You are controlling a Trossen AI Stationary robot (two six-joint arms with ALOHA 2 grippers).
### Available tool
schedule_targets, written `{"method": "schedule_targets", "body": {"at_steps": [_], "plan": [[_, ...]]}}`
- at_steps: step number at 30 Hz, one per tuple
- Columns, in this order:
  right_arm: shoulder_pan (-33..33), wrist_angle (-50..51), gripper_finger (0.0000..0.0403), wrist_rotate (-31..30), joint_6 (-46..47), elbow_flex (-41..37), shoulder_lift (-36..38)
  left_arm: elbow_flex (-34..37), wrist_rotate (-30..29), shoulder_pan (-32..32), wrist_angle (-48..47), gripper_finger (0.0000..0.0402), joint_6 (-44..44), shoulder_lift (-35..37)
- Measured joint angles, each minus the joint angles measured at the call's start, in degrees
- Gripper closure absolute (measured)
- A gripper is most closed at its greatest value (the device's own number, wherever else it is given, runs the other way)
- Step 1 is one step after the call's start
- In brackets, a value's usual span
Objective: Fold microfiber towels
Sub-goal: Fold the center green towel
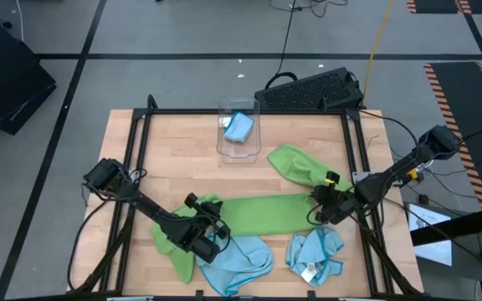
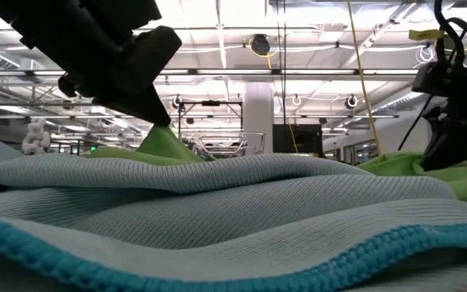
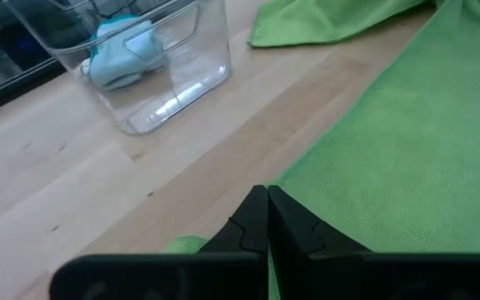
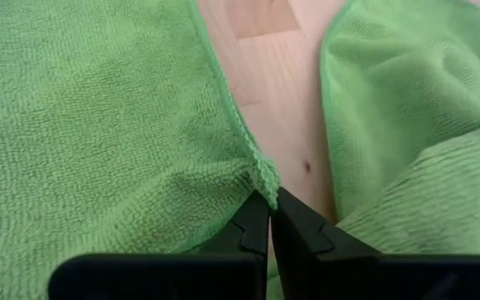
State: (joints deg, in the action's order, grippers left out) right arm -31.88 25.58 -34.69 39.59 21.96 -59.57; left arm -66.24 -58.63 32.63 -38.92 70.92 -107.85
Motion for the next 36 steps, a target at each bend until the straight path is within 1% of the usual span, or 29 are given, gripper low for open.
{"method": "schedule_targets", "body": {"at_steps": [5, 8, 12, 18, 23, 26, 31, 34, 36], "plan": [[1.6, -3.2, 0.0397, 0.0, -4.6, 0.0, 0.0, 0.0, 0.8, -0.7, 0.0, 0.0395, 0.5, 0.0], [2.5, -4.0, 0.0384, -0.3, -5.9, 0.0, 0.0, 0.0, 2.7, -1.2, 0.0, 0.0393, 0.8, 0.0], [3.8, -3.2, 0.035, -2.9, -5.9, 0.0, 0.0, 0.0, 4.2, -1.6, -0.4, 0.0393, 0.9, 0.0], [6.3, -2.6, 0.029, -3.0, -5.9, 0.0, 0.0, 0.0, 4.6, -1.9, -0.5, 0.0392, 1.3, 0.0], [6.3, -2.6, 0.0249, -2.5, -3.7, 0.0, 0.1, 0.0, 4.5, -1.9, -0.6, 0.0388, 0.8, 0.0], [5.9, -3.0, 0.0234, 0.6, -1.5, 0.0, 1.3, 0.0, 3.9, -1.9, -0.7, 0.0368, 0.9, 0.0], [3.6, -3.2, 0.023, 6.9, 1.4, 0.0, 4.6, 0.0, 3.6, -1.6, -0.9, 0.0308, 1.9, 0.0], [1.4, -1.1, 0.0231, 7.9, 3.5, 0.0, 6.7, 0.0, 4.5, -0.9, -1.6, 0.0278, 4.1, 1.3], [0.1, 1.6, 0.0231, 7.7, 4.8, 0.0, 7.9, 0.0, 4.5, -0.2, -2.1, 0.0268, 5.2, 2.9]]}}
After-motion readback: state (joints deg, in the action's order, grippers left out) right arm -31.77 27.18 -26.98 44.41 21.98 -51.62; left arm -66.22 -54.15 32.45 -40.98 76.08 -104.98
